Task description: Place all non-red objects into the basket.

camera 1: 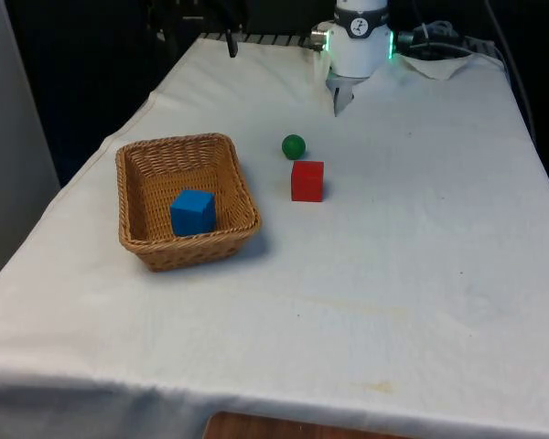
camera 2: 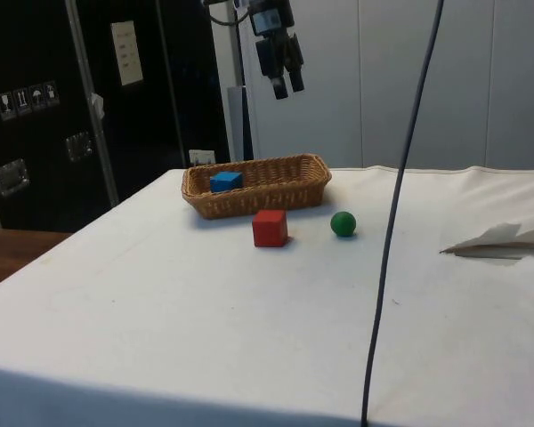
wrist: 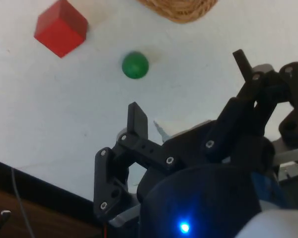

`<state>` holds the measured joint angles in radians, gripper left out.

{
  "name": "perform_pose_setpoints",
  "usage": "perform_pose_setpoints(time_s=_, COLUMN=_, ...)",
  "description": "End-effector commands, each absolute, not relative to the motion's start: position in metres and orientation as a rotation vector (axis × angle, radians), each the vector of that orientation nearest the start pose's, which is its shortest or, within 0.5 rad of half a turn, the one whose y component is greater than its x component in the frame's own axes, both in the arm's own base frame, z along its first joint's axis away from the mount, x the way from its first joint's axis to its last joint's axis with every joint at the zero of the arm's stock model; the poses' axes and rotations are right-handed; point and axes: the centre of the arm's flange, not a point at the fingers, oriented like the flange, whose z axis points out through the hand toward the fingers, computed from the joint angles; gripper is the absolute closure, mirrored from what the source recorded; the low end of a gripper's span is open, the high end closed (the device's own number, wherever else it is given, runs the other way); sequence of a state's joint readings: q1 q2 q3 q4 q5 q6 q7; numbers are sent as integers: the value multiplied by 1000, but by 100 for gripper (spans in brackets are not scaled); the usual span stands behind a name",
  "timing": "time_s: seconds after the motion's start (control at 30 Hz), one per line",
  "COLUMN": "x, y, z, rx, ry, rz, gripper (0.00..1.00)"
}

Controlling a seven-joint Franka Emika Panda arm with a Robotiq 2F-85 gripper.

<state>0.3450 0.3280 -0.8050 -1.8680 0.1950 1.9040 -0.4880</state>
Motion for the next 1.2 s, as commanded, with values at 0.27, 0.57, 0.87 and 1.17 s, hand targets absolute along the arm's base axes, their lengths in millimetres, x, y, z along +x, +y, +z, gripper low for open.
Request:
perform_pose_setpoints(time_s=0.27, x=529, y=-222, z=390, rx=-3105, ry=81, rz=336, gripper=0)
perform_pose_setpoints(time_s=0.57, x=518, y=-210, z=394, rx=-3087, ry=87, rz=342, gripper=0)
perform_pose_setpoints(time_s=0.87, x=515, y=-190, z=394, rx=-3090, ry=86, rz=255, gripper=0)
perform_pose_setpoints(time_s=1.17, x=514, y=-168, z=384, rx=-3092, ry=77, rz=184, gripper=0)
